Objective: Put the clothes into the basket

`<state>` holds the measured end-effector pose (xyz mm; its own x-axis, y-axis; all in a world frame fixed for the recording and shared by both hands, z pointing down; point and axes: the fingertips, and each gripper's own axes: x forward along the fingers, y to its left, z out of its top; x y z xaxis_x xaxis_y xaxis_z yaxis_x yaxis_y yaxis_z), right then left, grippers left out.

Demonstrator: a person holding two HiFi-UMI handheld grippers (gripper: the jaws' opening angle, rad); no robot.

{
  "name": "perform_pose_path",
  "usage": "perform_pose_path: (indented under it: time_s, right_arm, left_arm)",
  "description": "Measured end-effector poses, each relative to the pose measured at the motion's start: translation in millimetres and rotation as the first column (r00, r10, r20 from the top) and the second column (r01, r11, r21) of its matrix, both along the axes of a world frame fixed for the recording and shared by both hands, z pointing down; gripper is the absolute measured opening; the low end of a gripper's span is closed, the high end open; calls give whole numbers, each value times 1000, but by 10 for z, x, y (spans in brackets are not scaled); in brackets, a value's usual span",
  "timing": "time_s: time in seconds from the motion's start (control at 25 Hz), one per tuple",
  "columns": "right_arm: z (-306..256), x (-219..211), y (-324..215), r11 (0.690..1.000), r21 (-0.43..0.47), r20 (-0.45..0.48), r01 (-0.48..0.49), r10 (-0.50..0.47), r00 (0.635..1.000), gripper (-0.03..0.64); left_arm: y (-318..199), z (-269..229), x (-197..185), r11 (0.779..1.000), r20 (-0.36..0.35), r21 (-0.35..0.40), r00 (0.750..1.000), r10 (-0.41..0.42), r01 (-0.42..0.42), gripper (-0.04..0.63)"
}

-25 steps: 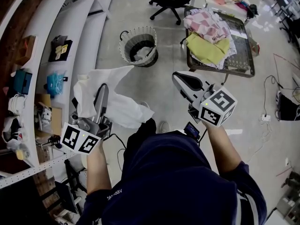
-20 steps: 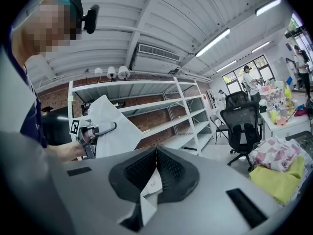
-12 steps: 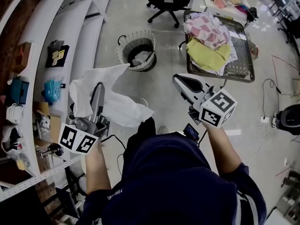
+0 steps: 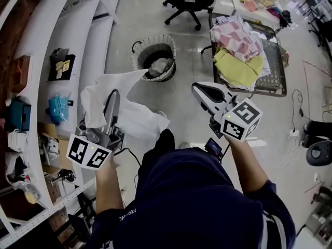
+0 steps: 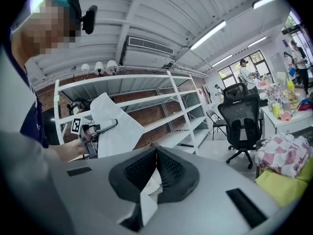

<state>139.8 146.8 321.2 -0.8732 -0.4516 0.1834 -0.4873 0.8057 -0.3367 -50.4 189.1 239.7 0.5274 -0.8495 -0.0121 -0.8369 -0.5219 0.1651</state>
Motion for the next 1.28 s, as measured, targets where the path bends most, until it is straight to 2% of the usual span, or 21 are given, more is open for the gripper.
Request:
perform_pose_path:
  time_s: [0.52,0.72,1.28]
  right_arm:
    - [101,-869,-765,1000,-18,-52,8,-9,999,6]
    - [113,-1183,-1058,1000,-23,-62,2,-3,998,6]
    - [155,-1745,-1762,999,-29,-87,-33,30,996,6]
  left_arm:
    - [-867,200,-640,998,-30,-35,999,42,-43,2]
    - [-1182,293,-813,996,-10,-48,998,69,-69,2]
    - [-1999,389,-1192,988,-34,-62,990,139,-141,2]
